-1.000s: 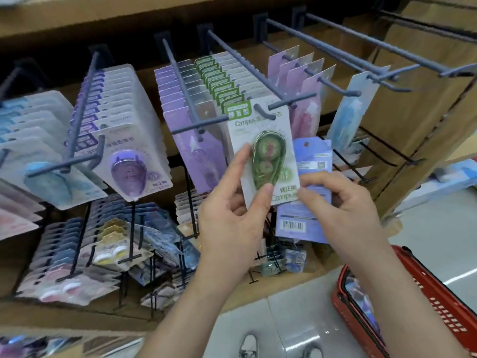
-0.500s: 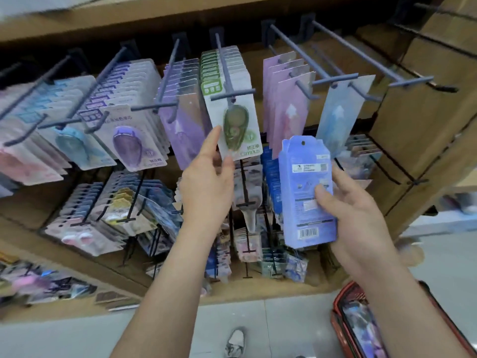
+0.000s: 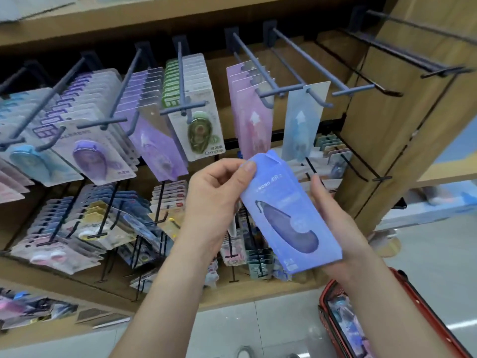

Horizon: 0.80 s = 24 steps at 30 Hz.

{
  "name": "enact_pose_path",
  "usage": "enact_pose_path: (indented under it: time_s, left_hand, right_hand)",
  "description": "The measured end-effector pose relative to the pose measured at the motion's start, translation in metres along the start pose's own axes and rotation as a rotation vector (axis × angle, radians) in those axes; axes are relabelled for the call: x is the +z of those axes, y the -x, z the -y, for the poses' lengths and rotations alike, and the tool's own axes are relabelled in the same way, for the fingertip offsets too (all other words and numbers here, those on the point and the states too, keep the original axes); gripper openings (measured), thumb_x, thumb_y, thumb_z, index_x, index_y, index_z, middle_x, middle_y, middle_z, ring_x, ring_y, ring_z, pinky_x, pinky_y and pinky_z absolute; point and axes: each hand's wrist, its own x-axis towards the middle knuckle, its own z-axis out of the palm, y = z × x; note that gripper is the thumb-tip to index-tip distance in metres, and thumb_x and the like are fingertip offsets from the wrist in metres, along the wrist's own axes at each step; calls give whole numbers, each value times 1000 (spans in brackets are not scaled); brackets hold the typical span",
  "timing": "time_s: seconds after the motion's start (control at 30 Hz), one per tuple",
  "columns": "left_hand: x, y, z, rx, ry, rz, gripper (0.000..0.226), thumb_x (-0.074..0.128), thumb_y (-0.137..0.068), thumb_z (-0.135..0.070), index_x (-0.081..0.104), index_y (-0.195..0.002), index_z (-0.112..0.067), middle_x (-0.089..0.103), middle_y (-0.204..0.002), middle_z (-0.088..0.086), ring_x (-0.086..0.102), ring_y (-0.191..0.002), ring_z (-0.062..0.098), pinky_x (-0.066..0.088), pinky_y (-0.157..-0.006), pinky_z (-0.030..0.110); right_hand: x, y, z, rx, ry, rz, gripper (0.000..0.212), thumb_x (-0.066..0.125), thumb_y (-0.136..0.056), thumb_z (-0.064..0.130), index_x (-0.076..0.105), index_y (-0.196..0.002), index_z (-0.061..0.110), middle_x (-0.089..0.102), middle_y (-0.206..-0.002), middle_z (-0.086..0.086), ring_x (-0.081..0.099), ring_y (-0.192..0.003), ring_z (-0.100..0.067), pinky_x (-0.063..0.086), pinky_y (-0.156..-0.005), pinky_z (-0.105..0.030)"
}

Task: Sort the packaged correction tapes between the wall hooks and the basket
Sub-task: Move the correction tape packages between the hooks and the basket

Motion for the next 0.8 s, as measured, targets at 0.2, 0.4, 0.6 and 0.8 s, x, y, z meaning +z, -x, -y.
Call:
enact_pose_path:
  time_s: [0.2, 0.4, 0.6, 0.8]
  left_hand:
    - [-6, -12, 11, 54, -160, -32, 15, 75, -82, -23, 75, -68, -28, 65, -70, -3, 52, -67, 15, 42, -63, 31]
    - [10, -16, 15, -42, -15, 163, 14, 71, -88, -19, 73, -75, -25, 64, -69, -4, 54, -60, 12, 45, -57, 24]
    - [39, -7, 18, -76, -24, 380, 38, 75, -81, -13, 65, -117, -20, 75, -98, -6, 69, -88, 11, 59, -72, 30]
    - [93, -9, 15, 92, -112, 432, 28, 67, -91, -6, 67, -107, -29, 73, -101, -8, 68, -96, 10, 55, -84, 24]
  right_hand:
    - [-7, 29, 4, -202, 468, 26, 35, 67, -94, 35, 65, -125, 19, 73, -117, -2, 70, -101, -20, 58, -80, -33]
    - [2, 42, -9, -350, 676, -332, 26, 54, -85, 49, 68, -98, 30, 69, -81, 10, 64, -56, -19, 52, -55, -31]
    - [-14, 51, -13, -490, 432, -470, 35, 56, -95, 51, 68, -99, 19, 63, -78, -12, 55, -65, -17, 46, -57, -27]
    - [-44, 55, 10, -605, 299, -539, 18, 56, -91, 47, 70, -98, 38, 72, -95, -3, 63, -78, -32, 55, -59, -37]
